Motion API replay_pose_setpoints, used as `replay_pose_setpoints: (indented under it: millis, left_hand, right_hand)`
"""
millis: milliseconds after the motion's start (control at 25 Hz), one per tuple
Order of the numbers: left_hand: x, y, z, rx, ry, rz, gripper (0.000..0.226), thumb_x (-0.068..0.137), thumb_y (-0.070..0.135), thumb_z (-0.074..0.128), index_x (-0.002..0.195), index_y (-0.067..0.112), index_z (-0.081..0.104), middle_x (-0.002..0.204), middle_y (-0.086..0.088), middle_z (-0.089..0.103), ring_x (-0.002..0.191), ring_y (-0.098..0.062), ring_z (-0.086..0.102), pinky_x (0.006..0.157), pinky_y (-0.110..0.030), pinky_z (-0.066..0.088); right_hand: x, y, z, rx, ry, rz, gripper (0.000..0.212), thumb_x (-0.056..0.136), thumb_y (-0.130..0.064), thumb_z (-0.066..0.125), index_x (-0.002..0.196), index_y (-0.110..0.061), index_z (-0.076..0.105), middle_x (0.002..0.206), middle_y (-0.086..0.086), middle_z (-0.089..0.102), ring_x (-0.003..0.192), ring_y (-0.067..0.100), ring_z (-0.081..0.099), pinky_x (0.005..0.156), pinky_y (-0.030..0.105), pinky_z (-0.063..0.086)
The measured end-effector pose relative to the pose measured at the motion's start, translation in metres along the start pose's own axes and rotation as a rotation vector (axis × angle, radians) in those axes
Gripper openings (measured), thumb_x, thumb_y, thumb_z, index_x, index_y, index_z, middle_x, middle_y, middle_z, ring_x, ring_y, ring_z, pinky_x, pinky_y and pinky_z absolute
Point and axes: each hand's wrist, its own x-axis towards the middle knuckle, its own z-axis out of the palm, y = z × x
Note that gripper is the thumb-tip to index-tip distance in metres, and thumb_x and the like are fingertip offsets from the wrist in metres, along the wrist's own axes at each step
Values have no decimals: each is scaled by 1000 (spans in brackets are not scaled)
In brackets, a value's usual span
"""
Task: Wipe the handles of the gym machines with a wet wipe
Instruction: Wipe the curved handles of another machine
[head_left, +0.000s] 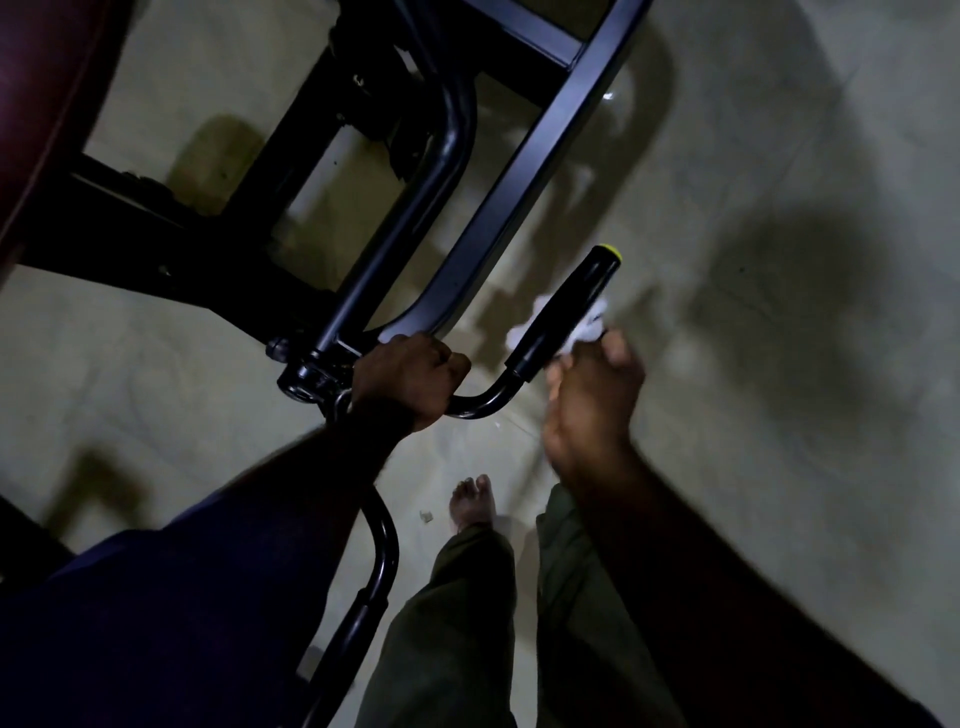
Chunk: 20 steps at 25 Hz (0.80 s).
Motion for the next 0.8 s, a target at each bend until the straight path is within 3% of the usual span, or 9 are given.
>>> replay_pose_setpoints:
  millis: [80,160,240,320,400,480,600,720,800]
  left_hand:
    - [0,0,-2,21,-46,-1,43,78,39,21,83,15,57,86,-11,59,78,-42,61,61,-36,41]
    - [-1,0,-2,33,-43,-20,34,85,37,33,81,15,58,81,-11,60,74,-42,61,61,-39,47]
    - [4,1,-1,-22,-15,-89,41,93,42,35,82,16,64,84,-9,63,81,-40,62,69,-43,50]
    - [3,4,-1,-82,81,-81,52,90,44,33,87,11,72,93,-16,69,88,-45,66,76,-49,54]
    - [1,1,-3,-78,58,-58,60,80,51,28,93,16,76,93,-12,70,88,-41,68,75,-48,57]
    - [0,-7,5,12,-75,-20,44,85,50,38,93,26,74,86,-3,66,81,-36,66,66,-43,55]
    - [4,-13,11,-15,0,14,23,90,36,53,80,18,64,75,-6,60,73,-38,64,61,-40,52]
    - [3,2,-1,7,69,-34,38,92,36,31,90,16,63,86,-8,59,88,-40,60,70,-38,45]
    - [2,3,-4,-45,79,-83,39,92,39,32,89,18,64,87,-7,59,96,-42,61,74,-42,48]
  right_hand:
    - [-49,22,-18,-102,-145,90,23,106,-9,50,86,-15,61,84,12,64,69,14,62,68,31,52]
    - [-50,28,-22,-218,-241,174,13,98,-26,55,92,-16,61,92,16,61,81,22,62,82,38,55]
    - [-15,19,-5,4,-172,291,33,101,-39,49,105,-10,64,96,14,65,93,26,64,103,45,51]
    - [6,8,18,312,-99,397,55,106,-56,37,104,-10,68,86,8,68,84,23,65,94,37,50]
    - [-12,18,21,278,-95,411,69,106,-64,24,106,-12,68,89,5,67,82,18,64,84,33,52]
    - [-37,30,13,329,-160,419,72,104,-68,20,115,-12,65,98,5,67,88,16,66,90,34,53]
    - [-14,13,12,308,-158,500,81,97,-79,19,108,-12,63,95,10,66,95,27,64,102,48,46]
    - [31,-33,22,335,-114,431,77,97,-78,28,108,-8,60,91,14,67,87,31,66,92,44,50]
    - [36,-39,20,374,-137,272,58,106,-58,34,108,-7,61,104,18,68,88,34,68,83,37,51]
